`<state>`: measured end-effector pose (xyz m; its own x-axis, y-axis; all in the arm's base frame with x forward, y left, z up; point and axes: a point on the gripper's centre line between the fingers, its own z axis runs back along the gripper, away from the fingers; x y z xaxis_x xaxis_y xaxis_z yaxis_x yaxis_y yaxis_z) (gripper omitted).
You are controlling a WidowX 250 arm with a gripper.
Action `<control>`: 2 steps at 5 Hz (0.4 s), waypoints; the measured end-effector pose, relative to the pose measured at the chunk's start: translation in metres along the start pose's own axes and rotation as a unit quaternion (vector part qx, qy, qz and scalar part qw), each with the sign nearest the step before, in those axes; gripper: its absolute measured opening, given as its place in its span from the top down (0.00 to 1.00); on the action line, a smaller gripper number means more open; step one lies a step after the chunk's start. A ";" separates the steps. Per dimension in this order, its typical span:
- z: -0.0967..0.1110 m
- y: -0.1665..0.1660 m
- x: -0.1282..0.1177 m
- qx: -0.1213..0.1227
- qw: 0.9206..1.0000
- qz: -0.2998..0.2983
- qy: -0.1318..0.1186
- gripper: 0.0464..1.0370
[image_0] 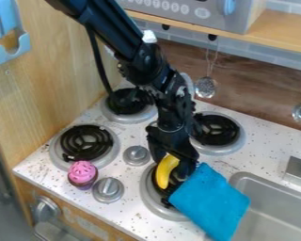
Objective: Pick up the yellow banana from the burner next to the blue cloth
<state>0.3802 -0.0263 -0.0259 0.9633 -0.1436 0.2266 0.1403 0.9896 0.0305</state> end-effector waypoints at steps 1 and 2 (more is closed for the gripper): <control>-0.008 -0.004 -0.004 -0.014 1.000 -0.006 0.012 0.10; -0.007 0.003 -0.004 -0.017 1.000 -0.007 0.015 0.38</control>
<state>0.3788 -0.0226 -0.0335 0.9674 -0.1581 0.1980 0.1611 0.9869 0.0008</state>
